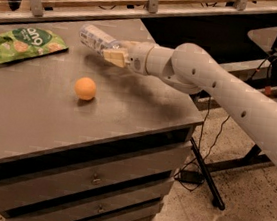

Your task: Move blue plastic bottle near green rice chip bag

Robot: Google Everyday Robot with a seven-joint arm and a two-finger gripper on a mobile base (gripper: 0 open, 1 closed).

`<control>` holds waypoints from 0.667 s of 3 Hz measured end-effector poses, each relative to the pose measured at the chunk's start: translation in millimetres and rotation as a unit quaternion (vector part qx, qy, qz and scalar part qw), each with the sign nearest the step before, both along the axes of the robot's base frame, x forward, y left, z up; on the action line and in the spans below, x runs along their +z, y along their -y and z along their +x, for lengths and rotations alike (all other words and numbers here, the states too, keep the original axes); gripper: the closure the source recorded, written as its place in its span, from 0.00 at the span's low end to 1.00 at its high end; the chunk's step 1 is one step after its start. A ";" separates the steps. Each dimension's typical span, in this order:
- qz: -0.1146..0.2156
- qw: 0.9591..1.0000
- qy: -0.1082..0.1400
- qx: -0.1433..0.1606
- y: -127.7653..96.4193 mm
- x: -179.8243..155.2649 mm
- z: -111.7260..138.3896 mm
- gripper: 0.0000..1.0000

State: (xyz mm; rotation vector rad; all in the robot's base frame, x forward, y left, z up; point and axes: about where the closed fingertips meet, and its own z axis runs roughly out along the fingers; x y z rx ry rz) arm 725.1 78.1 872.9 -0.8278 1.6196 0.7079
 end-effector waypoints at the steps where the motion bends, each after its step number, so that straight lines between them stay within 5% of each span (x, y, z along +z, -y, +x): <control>1: 0.008 0.999 0.005 0.050 -23.6 12.6 3.3 1.00; 2: 0.004 0.996 0.000 0.091 -46.4 14.4 6.1 1.00</control>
Offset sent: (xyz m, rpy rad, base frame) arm 0.0112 0.0675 0.0157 -0.0053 0.0135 0.2736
